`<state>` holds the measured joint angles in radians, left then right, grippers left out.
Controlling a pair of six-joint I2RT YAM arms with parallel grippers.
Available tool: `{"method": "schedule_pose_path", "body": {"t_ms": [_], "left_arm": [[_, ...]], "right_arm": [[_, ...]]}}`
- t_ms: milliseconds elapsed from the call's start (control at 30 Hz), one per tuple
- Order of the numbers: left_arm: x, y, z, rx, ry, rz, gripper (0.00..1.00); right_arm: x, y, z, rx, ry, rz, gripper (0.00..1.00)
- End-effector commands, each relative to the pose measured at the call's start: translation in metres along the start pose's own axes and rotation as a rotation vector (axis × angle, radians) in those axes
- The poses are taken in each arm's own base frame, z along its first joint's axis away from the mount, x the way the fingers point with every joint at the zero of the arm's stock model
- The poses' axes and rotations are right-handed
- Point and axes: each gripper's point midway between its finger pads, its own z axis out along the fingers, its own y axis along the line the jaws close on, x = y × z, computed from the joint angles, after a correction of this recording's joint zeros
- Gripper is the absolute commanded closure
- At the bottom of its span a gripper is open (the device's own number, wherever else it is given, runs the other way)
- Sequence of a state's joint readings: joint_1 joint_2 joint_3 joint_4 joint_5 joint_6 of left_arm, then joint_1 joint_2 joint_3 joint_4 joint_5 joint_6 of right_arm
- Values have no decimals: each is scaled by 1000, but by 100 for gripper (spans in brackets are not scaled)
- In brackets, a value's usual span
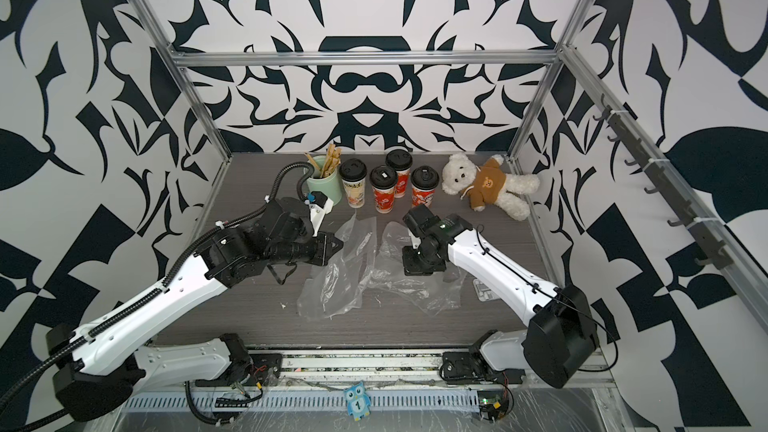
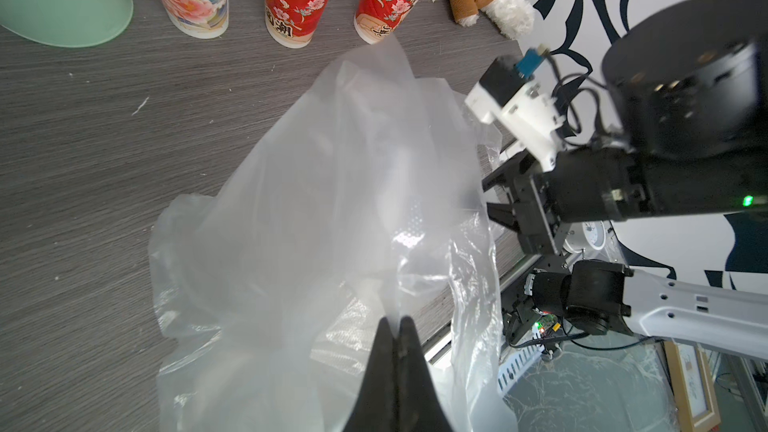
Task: Pack milk tea into plastic carrier bags
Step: Pick up the milk tea cup at the center of the board.
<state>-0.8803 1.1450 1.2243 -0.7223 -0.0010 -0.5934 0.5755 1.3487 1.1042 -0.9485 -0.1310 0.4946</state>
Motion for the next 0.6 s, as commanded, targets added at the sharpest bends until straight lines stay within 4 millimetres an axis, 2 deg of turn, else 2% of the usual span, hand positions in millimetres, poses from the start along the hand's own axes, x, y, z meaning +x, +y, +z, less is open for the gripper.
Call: {"method": "schedule_pose_path", "body": {"t_ms": [0,100,200,300,367,433,567], "left_arm": [[0,3,-8,10,-4,7,100],[-3,4,-9,34,-17,3,100],[-5,5,-5,60,-8,-7,100],[-6,6,-3,61,7,-6,100],[-7,6,-2,62,14,-2,100],[-9,6,-1,66,18,0,100],[-8,7,3,63,35,-3,100]], "right_arm": [[-37,-1,-29,22,-106,-53,100],[-77,-3,-48,70,-202,-81,100],[-119,-11,-66,146,-294,-93,83],[-160,-15,-84,145,-381,-70,64],[-179,-19,-90,153,-404,-68,52],[-195,-29,-93,197,-407,-64,43],[-219,-37,-84,219,-376,-70,29]]}}
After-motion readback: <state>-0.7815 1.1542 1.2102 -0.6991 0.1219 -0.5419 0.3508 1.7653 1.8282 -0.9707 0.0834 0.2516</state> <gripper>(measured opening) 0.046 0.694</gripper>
